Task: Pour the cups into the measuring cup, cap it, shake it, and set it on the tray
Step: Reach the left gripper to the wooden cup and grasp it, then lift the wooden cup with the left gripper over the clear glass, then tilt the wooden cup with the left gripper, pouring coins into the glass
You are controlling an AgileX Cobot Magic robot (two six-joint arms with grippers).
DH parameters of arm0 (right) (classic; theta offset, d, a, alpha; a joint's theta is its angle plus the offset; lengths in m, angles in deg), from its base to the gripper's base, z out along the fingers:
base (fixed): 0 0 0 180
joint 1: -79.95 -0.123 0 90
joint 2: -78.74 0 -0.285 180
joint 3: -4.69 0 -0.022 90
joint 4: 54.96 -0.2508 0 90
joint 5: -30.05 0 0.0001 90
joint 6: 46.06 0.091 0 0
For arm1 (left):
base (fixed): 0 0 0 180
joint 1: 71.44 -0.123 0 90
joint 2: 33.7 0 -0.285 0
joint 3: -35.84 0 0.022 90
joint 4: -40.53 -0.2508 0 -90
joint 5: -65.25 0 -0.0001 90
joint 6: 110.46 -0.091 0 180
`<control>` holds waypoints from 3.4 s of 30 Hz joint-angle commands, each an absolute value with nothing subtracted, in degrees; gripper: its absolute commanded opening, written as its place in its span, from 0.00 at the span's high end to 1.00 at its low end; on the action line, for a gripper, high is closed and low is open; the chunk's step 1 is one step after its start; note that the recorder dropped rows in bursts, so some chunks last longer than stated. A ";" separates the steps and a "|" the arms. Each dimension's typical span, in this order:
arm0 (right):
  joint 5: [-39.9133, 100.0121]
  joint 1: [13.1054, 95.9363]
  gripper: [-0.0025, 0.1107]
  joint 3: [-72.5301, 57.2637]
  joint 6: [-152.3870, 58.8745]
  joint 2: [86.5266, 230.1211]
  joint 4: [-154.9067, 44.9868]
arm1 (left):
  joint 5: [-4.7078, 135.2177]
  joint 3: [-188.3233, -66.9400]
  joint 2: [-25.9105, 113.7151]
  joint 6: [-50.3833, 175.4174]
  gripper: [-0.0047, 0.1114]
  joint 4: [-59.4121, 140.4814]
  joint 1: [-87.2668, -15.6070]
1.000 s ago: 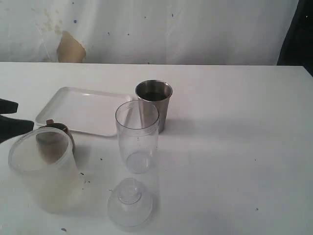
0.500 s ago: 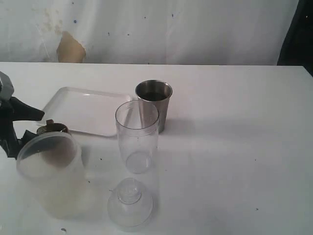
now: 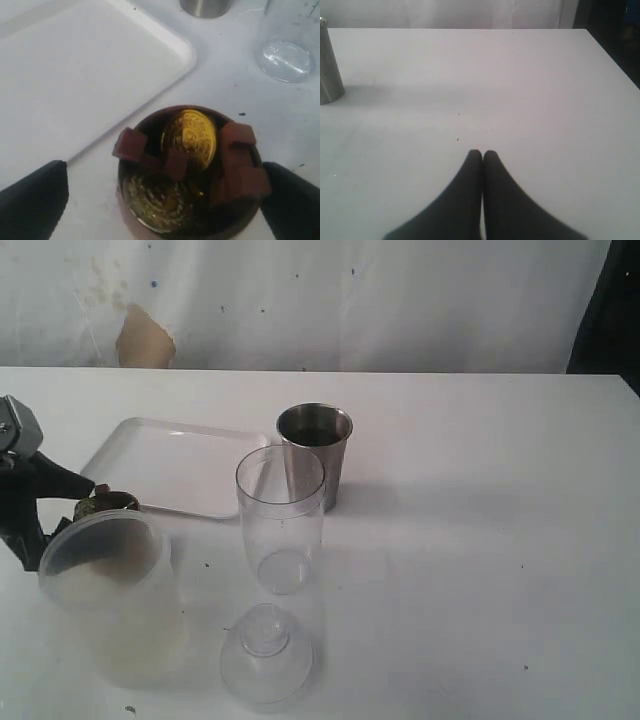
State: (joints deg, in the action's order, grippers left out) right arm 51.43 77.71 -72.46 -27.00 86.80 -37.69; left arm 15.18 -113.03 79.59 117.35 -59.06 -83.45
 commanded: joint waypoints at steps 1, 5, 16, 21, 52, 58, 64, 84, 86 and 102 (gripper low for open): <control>50.95 77.66 0.98 -72.53 -26.71 86.53 -37.05 | 15.32 -112.68 82.83 117.61 0.12 -58.82 -83.34; 50.95 77.66 0.98 -72.53 -26.71 86.53 -37.05 | 15.43 -112.68 85.12 117.19 0.12 -57.38 -83.34; 50.95 77.66 0.98 -72.53 -26.71 86.53 -37.05 | 9.22 -112.68 88.85 109.07 0.12 -47.86 -83.34; 50.95 77.66 0.98 -72.53 -26.71 86.53 -37.05 | 9.17 -112.68 88.85 108.26 0.12 -47.32 -83.24; 50.95 77.66 0.98 -72.53 -26.71 86.53 -37.05 | 3.39 -115.14 76.30 127.54 0.96 -38.39 -83.29; 50.95 77.66 0.98 -72.53 -26.71 86.53 -37.05 | 21.14 -118.95 65.59 133.99 0.96 -48.80 -70.01; 50.95 77.66 0.98 -72.53 -26.71 86.53 -37.05 | 32.84 -122.45 63.45 140.39 0.96 -53.51 -54.28; 50.95 77.66 0.98 -72.53 -26.71 86.53 -37.05 | 67.75 -123.74 63.45 142.77 0.96 -59.41 -40.33; 50.95 77.66 0.98 -72.53 -26.71 86.53 -37.05 | 68.78 -123.74 63.45 141.60 0.96 -59.41 -40.33; 51.16 77.66 0.98 -72.53 -25.71 86.53 -37.05 | 81.43 -120.43 63.45 123.46 0.96 -59.41 -34.84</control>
